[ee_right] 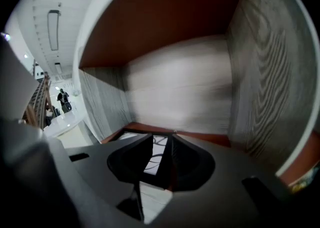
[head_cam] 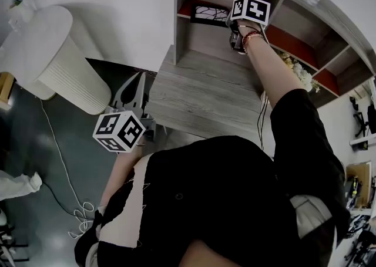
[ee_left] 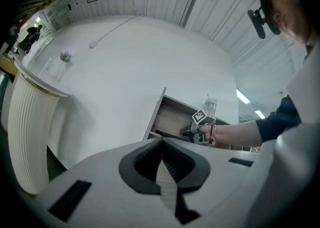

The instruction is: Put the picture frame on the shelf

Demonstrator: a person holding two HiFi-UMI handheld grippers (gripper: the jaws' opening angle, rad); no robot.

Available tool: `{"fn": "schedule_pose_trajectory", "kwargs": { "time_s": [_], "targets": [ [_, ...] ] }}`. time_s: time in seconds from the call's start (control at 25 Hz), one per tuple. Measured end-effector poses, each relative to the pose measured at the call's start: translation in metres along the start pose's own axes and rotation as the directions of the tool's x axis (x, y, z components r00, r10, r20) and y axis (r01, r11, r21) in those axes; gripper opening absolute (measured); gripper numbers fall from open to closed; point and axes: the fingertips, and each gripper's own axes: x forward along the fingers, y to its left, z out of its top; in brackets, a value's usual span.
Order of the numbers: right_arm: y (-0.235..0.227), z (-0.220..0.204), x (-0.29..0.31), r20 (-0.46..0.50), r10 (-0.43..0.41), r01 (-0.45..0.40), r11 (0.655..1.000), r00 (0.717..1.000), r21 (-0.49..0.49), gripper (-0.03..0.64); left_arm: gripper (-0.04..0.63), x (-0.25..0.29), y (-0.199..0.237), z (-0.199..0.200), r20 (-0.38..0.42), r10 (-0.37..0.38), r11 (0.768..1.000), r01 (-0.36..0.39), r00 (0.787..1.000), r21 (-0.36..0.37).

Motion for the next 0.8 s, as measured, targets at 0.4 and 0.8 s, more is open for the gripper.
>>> {"fn": "schedule_pose_trajectory", "kwargs": {
  "time_s": [0.4,0.8],
  "targets": [
    [0.044,-0.012,-0.091,0.189,0.259,-0.263,0.965,0.947,-0.003,0.038,0.011,-0.013,-0.033,-0.002,-0.019,-0.041,0.999,0.042,0.999,0.019],
    [0.055,-0.089,-0.182,0.23,0.365,-0.391,0.917,0.902,0.078,0.003,0.011,-0.026,-0.083,-0.014,-0.032,-0.129,0.992,0.13,0.991,0.006]
  ]
}}
